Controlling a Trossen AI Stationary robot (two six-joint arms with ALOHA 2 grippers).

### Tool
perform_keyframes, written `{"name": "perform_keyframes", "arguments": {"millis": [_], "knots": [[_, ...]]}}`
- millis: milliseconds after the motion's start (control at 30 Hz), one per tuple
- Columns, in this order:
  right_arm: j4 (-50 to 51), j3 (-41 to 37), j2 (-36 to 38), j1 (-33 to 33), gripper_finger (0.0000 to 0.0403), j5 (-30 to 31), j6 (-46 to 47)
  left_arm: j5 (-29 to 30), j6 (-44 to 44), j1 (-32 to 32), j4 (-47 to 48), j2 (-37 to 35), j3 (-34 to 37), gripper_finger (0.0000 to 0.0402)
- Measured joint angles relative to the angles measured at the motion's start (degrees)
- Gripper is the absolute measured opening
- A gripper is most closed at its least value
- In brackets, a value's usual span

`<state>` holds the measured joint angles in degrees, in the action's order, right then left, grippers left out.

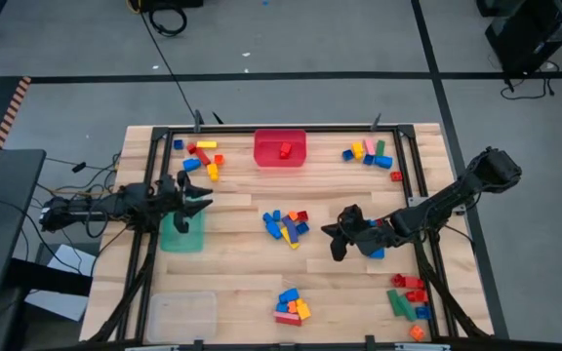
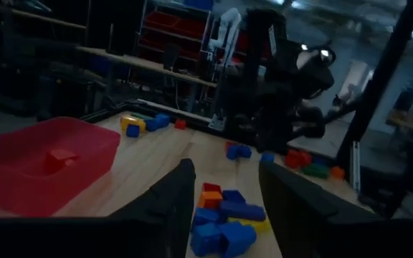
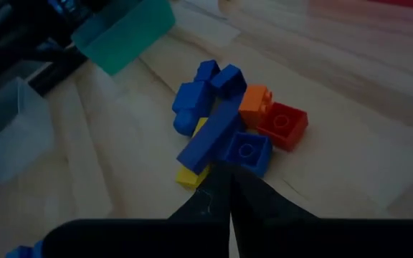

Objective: Sort blocks by size
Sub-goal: Put the blue 4 studded building block into the teal bin

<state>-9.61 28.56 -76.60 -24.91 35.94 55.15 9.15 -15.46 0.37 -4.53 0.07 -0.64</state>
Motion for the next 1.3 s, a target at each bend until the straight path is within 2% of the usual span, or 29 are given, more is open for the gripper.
{"name": "perform_keyframes", "arguments": {"millis": [233, 367, 467, 700, 833, 1000, 1100, 1167, 1300], "knots": [[0.2, 0.0, 0.0, 0.0, 0.0014, -0.1, -1.3, 6.5, 0.1, 0.0, 0.3, 3.2, -4.3, 0.0153], [0.2, 0.0, 0.0, 0.0, 0.0017, -0.5, -1.4, 9.2, 0.3, 0.0, 1.0, 9.3, -10.2, 0.0152], [0.2, 0.0, 0.0, 0.0, 0.0016, -1.3, -2.6, 9.6, 0.3, 0.0, 5.1, 15.1, -15.6, 0.0152], [0.2, 0.0, 0.0, 0.0, 0.0018, -2.6, -4.0, 6.1, 0.5, 0.0, 16.0, 30.2, -28.4, 0.0152], [0.2, 0.0, 0.0, 0.0, 0.0018, -4.1, -4.0, 1.0, 1.7, 0.0, 22.8, 39.2, -35.5, 0.0153], [0.2, 0.0, 0.0, 0.0, 0.0015, -5.4, -4.4, -2.9, -1.5, 0.0, 30.4, 51.1, -42.9, 0.0186], [0.2, 0.0, 0.0, 0.0, 0.0018, -6.0, -4.4, -3.1, -1.5, 0.0, 30.4, 57.4, -45.5, 0.0217], [0.2, 0.0, 0.0, 0.0, 0.0021, -6.0, -4.4, -3.1, 1.7, 0.0, 28.6, 61.2, -46.6, 0.0231], [0.2, 0.0, 0.0, -0.1, 0.0021, -6.2, -4.5, -3.1, 0.7, 0.0, 25.7, 67.2, -48.1, 0.0242]]}}
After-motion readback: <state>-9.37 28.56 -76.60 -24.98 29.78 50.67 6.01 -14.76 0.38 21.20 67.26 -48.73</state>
